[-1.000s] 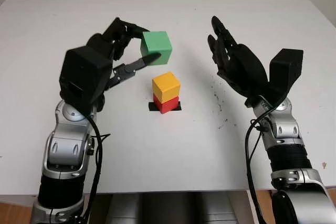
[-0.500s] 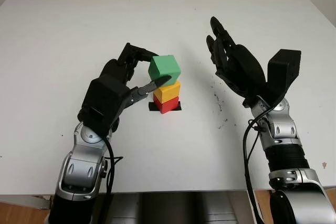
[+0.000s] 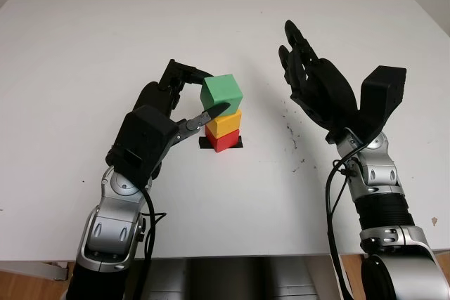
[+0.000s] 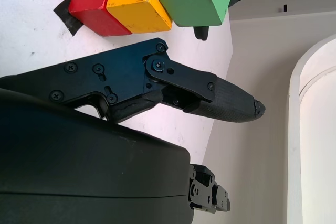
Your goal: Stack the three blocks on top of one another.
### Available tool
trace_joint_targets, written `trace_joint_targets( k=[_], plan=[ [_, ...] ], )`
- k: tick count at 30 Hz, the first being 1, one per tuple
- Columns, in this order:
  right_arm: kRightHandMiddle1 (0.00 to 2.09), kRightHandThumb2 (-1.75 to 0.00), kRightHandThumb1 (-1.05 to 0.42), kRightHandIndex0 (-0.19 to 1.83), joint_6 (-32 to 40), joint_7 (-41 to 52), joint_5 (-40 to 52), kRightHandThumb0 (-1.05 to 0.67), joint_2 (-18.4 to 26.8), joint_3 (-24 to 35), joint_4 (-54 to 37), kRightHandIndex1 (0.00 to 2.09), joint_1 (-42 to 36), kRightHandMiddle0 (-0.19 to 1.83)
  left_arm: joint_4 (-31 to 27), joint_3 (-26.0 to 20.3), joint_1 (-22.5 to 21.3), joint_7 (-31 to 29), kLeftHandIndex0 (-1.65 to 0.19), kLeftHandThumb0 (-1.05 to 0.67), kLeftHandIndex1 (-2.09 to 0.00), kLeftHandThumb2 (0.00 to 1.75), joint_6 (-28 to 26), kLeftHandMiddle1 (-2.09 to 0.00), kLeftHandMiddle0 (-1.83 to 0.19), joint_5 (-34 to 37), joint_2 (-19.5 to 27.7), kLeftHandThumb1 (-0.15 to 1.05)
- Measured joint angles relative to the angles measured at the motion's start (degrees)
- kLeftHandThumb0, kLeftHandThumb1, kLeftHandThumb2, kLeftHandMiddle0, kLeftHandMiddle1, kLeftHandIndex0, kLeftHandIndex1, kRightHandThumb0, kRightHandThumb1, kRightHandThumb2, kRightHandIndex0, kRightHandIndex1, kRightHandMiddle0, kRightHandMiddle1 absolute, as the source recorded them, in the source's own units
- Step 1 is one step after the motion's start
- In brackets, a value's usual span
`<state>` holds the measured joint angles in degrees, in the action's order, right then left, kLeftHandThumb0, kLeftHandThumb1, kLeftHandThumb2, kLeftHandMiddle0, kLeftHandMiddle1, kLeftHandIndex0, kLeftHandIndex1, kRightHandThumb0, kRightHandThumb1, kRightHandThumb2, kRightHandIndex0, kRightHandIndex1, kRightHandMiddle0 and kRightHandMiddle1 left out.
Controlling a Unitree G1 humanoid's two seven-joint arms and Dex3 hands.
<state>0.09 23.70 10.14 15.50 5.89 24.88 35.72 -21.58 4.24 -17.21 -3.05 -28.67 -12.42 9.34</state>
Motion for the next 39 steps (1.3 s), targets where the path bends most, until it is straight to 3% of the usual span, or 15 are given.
trace_joint_targets(
  k=[15, 24, 28, 31, 33, 39],
  plan=[
    [0.0, -0.77, -1.05, -0.19, -0.07, 0.46, 0.01, -0.66, 0.01, 0.02, 0.0, 0.0, -0.03, -0.19, 1.03, -0.09, 0.13, 0.54, -0.18, -0.46, -1.93, 0.21, 0.59, -0.06, -0.13, -0.12, -0.06, 1.05],
    [0.0, -0.79, -1.05, -0.19, -0.49, 0.61, -0.11, -0.64, 0.01, 0.01, 0.0, 0.0, -0.04, -0.19, 1.09, -0.07, 0.13, -0.02, -0.2, -0.51, -1.77, 0.15, 1.09, -0.05, -0.12, -0.37, 0.12, 1.05],
    [0.0, -0.78, -1.05, -0.19, -0.59, 0.62, -0.39, -0.64, 0.01, 0.0, 0.0, 0.0, -0.04, -0.19, 1.09, -0.02, 0.14, -0.46, -0.06, -0.51, -1.71, 0.14, 1.33, -0.04, -0.1, -0.22, 0.21, 1.05],
    [0.0, -0.78, -1.05, -0.19, -0.6, 0.61, -0.39, -0.65, 0.01, 0.0, 0.0, 0.0, -0.04, -0.19, 1.05, -0.02, 0.15, -0.91, 0.06, -0.52, -1.56, 0.13, 1.31, -0.04, -0.07, 0.56, 0.09, 1.05],
    [0.0, -0.78, -1.05, -0.19, -0.6, 0.55, -0.49, -0.65, 0.01, -0.01, 0.0, 0.0, -0.04, -0.19, 0.89, 0.03, 0.24, -1.0, 0.14, -0.56, -1.35, 0.13, 1.25, -0.04, -0.02, 0.54, 0.09, 1.05],
    [0.0, -0.77, -1.05, -0.19, -0.59, 0.31, -0.56, -0.66, 0.01, -0.02, -0.01, 0.0, -0.04, -0.19, -0.19, 0.82, 0.31, -1.38, 0.15, -0.6, -0.82, 0.15, 0.46, -0.05, 0.04, -0.29, 0.37, 1.05]
  ],
)
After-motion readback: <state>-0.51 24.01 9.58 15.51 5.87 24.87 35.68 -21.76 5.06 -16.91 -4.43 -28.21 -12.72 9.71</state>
